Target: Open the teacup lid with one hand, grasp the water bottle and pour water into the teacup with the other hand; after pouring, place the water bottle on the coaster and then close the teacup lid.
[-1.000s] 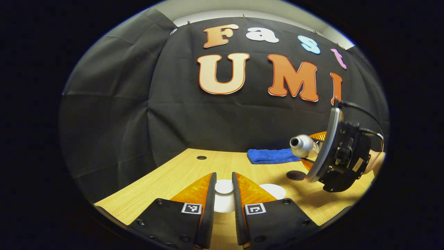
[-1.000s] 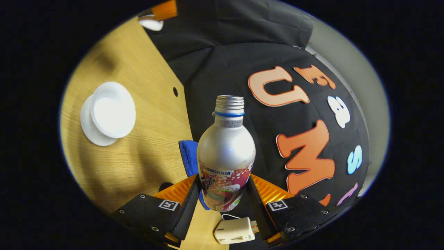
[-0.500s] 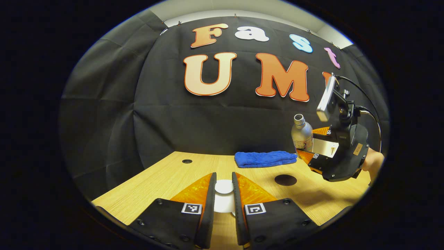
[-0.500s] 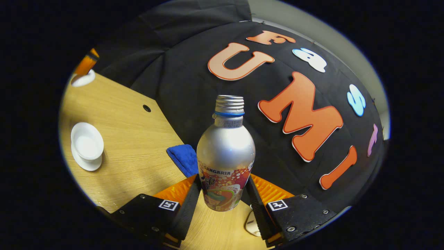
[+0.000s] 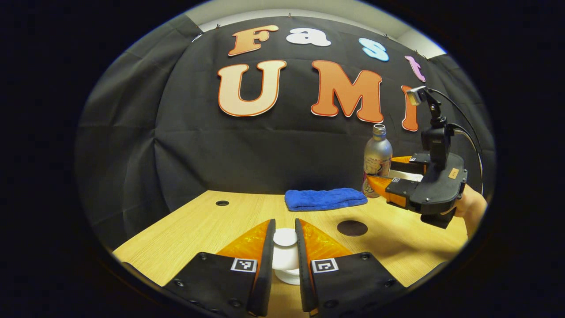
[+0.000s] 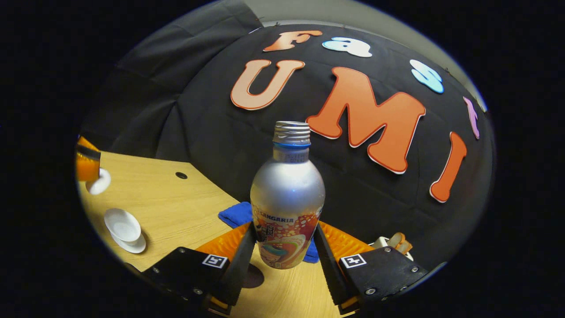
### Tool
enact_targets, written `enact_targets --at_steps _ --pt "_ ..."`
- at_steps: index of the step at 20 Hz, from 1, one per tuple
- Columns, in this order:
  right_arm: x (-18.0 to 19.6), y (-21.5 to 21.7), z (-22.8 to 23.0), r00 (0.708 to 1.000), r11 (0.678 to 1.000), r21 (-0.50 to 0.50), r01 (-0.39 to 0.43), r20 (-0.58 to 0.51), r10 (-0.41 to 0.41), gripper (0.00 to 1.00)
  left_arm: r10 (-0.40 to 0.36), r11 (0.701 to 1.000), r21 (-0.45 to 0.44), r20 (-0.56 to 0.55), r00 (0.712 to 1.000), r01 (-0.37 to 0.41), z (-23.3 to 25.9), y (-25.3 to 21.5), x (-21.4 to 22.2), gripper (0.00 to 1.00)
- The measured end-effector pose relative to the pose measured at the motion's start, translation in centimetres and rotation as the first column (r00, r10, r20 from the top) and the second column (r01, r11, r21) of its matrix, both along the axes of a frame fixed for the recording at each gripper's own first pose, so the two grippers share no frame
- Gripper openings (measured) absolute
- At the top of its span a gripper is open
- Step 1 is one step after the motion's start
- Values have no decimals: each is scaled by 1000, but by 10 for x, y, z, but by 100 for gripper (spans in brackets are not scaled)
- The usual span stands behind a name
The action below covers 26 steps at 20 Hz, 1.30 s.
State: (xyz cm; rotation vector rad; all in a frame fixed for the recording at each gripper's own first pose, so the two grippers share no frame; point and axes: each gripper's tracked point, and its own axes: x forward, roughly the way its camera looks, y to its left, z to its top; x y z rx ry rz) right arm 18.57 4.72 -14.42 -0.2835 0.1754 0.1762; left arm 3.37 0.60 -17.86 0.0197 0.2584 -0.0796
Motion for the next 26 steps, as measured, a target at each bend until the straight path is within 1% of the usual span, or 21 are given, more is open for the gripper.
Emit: enact_targets --at_steps 2,4,8,9,10,13,15,16,17,22,25,26 --pt "7 0 -12 999 997 82 0 -43 4 78 -4 1000 -2 -3 1000 4 -1 -5 2 31" --pt "13 6 -32 995 984 179 3 -100 15 78 -6 1000 -3 -11 1000 6 -4 -8 1 31" --pt "22 11 -67 981 969 246 19 -190 29 78 -8 1000 -5 -25 1000 7 -10 -13 3 31" --pt "23 13 -76 978 968 250 23 -208 30 78 -9 1000 -7 -31 999 9 -12 -14 4 28" --pt "24 14 -85 973 967 254 26 -229 34 78 -9 1000 -9 -37 999 9 -15 -16 5 31" --pt "24 18 -113 956 961 276 34 -290 49 78 -12 1000 -16 -57 998 11 -22 -20 8 31" --pt "25 20 -125 949 957 286 46 -312 48 79 -12 1000 -22 -68 998 11 -28 -23 11 31" --pt "24 21 -129 946 955 292 47 -321 51 78 -13 1000 -25 -75 997 11 -30 -24 11 29" --pt "25 22 -131 946 954 296 51 -321 50 78 -12 1000 -26 -81 997 10 -34 -23 13 31" --pt "25 21 -131 953 962 269 41 -301 43 79 -5 1000 -14 -126 992 3 -56 -26 19 31" --pt "20 20 -136 948 966 256 40 -315 44 82 1 1000 -1 -148 989 -1 -67 -28 22 31" --pt "19 20 -137 947 966 254 39 -317 45 87 2 1000 -1 -160 987 -2 -71 -28 21 31"
